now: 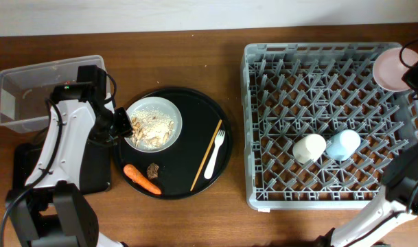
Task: Sort waste into correct bins and load items into the dishwasher rack
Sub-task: 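Move the right gripper back toward the tray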
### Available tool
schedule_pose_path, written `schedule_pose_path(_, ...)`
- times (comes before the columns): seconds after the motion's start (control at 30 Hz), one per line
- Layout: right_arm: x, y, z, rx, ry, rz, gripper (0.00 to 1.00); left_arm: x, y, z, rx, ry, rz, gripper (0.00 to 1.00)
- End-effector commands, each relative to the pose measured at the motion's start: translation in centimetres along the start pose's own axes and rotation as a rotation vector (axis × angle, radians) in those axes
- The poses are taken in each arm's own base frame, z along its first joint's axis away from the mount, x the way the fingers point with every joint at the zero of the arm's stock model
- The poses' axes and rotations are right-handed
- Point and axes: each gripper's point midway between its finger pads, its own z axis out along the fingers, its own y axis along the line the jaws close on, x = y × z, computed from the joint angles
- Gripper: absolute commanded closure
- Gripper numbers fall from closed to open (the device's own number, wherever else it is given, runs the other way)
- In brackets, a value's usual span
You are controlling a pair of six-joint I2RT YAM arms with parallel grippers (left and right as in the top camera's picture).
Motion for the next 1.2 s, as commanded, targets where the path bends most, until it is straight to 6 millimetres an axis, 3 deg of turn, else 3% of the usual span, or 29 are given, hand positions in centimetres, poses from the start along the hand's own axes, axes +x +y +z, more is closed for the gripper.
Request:
schedule_pose_path(0.0, -0.9, -0.4, -5.9, 0.332, -0.182, -0.053, 0.96, -0.1, 0.0, -0.8, 0.003, -0.03, -0.008, 0.58)
schedule_pose_path(0.1, 0.5, 4.2, -8.3, 0.565, -0.302, -0.241, 0.96, -0.1, 0.0, -0.8, 0.003, -0.03, -0.008, 0.58)
schedule_pose_path(0.2, 2.1, 7.5, -8.6, 0.696, -0.376, -0.366, 0.96, -0.1, 0.0, -0.8, 0.003, -0.03, -0.008, 0.58)
schedule_pose_path(0.3, 3.3, 8.4, -7.9, 0.764, -0.391, -0.425, 0.96, -0.2, 0.0, -0.8, 0.003, -0.031, -0.008, 0.58)
schedule_pose_path(0.47, 5.6, 7.5, -5.6, 0.857, -0.37, -0.49, 0.96, -0.2, 0.0, -0.8, 0.005, -0.034, -0.007, 0.58)
schedule_pose_path(0.67, 10.6, 10.8, -2.5, 0.735, -0.305, -0.598, 0.94, -0.3, 0.0, -0.8, 0.006, -0.037, -0.007, 0.58)
schedule_pose_path(0.77, 13.8, 12.8, -1.2, 0.634, -0.233, -0.653, 0.83, -0.3, 0.0, -0.8, 0.006, -0.037, -0.007, 0.58)
schedule_pose_path(0.83, 15.7, 13.6, -0.6, 0.57, -0.168, -0.681, 0.68, -0.3, 0.0, -0.8, 0.006, -0.037, -0.007, 0.58)
schedule_pose_path(0.97, 19.0, 14.8, 0.2, 0.45, -0.037, -0.71, 0.64, -0.3, 0.0, -0.8, 0.006, -0.037, -0.007, 0.58)
schedule_pose_path(1.0, 19.7, 14.9, 0.2, 0.437, -0.013, -0.72, 0.54, -0.3, 0.0, -0.8, 0.006, -0.037, -0.007, 0.58)
schedule_pose_path(1.03, 20.0, 14.9, 0.1, 0.437, -0.003, -0.729, 0.32, -0.3, 0.0, -0.8, 0.006, -0.037, -0.007, 0.58)
schedule_pose_path(1.07, 20.2, 15.0, -0.4, 0.437, 0.003, -0.74, 0.22, -0.3, 0.0, -0.8, 0.006, -0.037, -0.007, 0.58)
schedule_pose_path(1.17, 19.1, 15.2, -3.0, 0.398, -0.031, -0.676, 0.09, -0.3, 0.0, -0.8, 0.006, -0.037, -0.007, 0.58)
